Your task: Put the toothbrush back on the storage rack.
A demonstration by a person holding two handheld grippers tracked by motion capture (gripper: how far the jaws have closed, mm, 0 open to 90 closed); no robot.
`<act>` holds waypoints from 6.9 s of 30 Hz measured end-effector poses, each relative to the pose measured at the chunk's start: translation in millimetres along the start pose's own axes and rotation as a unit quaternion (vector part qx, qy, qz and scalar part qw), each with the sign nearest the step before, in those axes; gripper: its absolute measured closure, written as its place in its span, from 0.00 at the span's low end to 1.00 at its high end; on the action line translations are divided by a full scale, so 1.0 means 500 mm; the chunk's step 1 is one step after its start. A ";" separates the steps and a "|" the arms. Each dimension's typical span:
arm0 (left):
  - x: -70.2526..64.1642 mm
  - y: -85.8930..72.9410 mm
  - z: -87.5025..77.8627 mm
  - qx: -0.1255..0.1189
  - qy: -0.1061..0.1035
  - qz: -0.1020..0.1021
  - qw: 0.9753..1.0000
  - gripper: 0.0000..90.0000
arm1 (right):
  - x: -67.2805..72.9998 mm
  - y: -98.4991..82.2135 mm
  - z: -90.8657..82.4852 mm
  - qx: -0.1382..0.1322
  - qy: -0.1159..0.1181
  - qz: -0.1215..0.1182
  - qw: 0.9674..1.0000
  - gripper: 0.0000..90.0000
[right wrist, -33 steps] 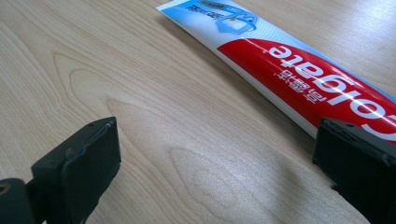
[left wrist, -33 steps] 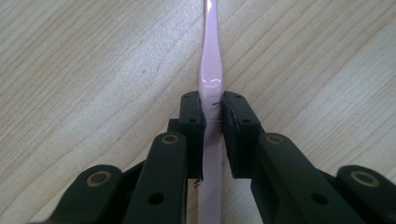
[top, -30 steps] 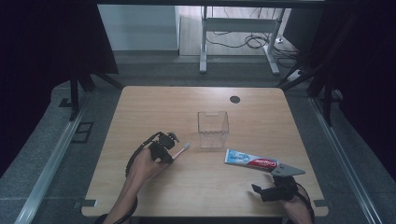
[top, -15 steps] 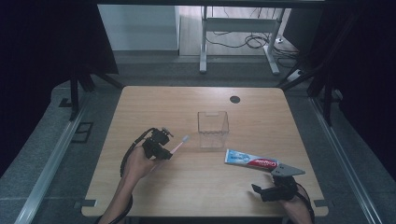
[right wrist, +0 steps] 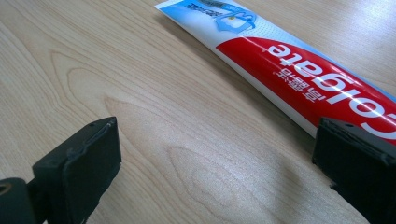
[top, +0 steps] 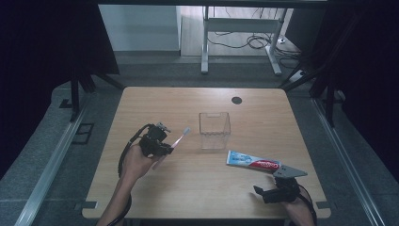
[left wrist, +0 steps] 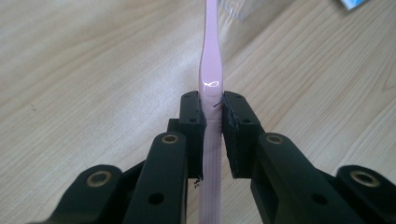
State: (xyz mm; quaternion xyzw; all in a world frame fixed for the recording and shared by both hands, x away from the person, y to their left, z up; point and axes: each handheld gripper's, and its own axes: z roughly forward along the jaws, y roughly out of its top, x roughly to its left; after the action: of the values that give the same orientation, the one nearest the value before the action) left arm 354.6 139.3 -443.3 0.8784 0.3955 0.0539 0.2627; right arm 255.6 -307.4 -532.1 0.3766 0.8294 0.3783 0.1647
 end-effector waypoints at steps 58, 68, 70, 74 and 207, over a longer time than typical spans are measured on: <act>-0.063 0.189 -0.025 -0.167 -0.021 0.036 0.985 0.88 | 0.001 0.000 0.001 -0.002 0.006 -0.004 1.000 0.03; -0.080 0.227 -0.004 -0.175 -0.016 0.046 0.983 0.88 | 0.002 0.000 0.002 0.000 0.006 -0.003 1.000 0.03; -0.083 0.232 0.000 -0.177 -0.019 0.045 0.983 0.88 | 0.002 0.000 0.002 -0.001 0.006 -0.003 1.000 0.03; -0.087 0.243 0.015 -0.179 -0.021 0.046 0.982 0.88 | 0.001 0.000 0.001 -0.002 0.006 -0.003 1.000 0.03; -0.149 0.245 0.128 -0.143 0.012 0.102 0.984 0.39 | 0.002 0.001 0.006 0.004 0.011 -0.005 1.000 0.04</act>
State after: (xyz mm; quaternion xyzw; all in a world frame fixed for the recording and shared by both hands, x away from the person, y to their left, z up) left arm 404.7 -8.5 -427.8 0.8667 0.2957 0.1469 0.3739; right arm 256.6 -305.1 -533.7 0.3686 0.8345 0.3787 0.1561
